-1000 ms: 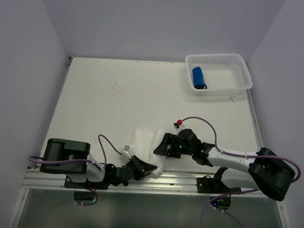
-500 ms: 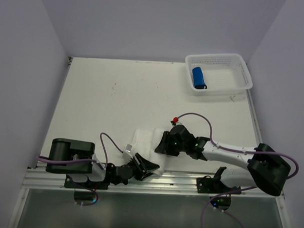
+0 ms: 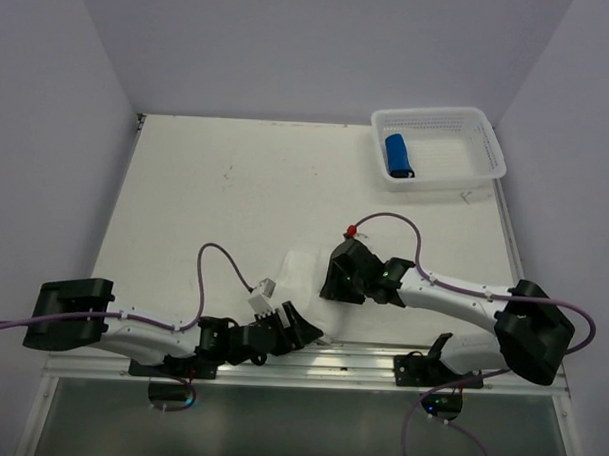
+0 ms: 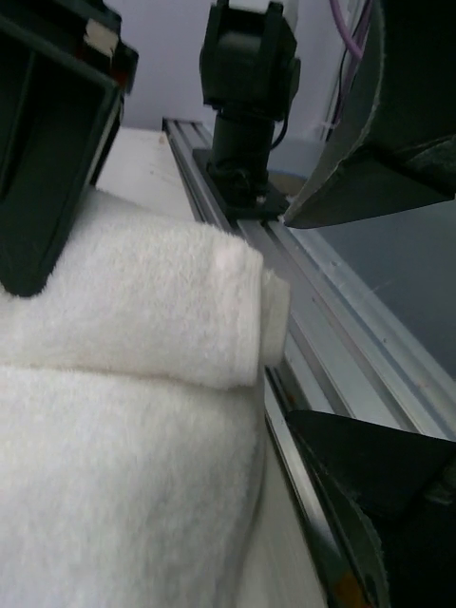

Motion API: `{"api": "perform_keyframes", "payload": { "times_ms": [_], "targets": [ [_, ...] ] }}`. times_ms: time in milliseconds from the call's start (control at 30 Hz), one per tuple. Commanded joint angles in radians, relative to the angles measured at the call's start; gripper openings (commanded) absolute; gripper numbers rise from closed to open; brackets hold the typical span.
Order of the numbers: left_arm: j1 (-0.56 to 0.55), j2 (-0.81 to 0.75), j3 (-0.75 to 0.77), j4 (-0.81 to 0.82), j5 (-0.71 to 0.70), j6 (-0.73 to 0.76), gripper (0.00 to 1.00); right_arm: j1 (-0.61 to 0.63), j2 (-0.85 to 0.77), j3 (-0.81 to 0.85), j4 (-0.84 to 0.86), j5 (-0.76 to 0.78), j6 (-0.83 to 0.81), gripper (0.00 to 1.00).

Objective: Roll the towels
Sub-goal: Roll the towel

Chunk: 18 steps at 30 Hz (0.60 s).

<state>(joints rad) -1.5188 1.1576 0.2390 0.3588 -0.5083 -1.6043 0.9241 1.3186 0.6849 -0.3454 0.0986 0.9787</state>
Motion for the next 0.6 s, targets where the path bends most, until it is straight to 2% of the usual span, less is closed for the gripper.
{"api": "perform_keyframes", "payload": {
  "times_ms": [0,133,267,367,567],
  "targets": [
    [-0.001,-0.001,0.045,-0.240,-0.052,0.122,0.80,-0.008,0.034,0.044,-0.178,0.128,-0.055,0.36],
    [-0.052,0.025,0.167,-0.438,-0.153,0.170,0.82,-0.010,0.083,0.112,-0.230,0.144,-0.071,0.38],
    [-0.127,0.146,0.389,-0.747,-0.301,0.165,0.83,-0.008,0.143,0.162,-0.262,0.125,-0.074,0.41],
    [-0.168,0.238,0.494,-0.890,-0.378,0.161,0.85,-0.008,0.171,0.188,-0.264,0.101,-0.075,0.43],
    [-0.224,0.312,0.652,-0.960,-0.484,0.242,0.87,-0.010,0.200,0.229,-0.268,0.076,-0.084,0.45]
  ]
}}
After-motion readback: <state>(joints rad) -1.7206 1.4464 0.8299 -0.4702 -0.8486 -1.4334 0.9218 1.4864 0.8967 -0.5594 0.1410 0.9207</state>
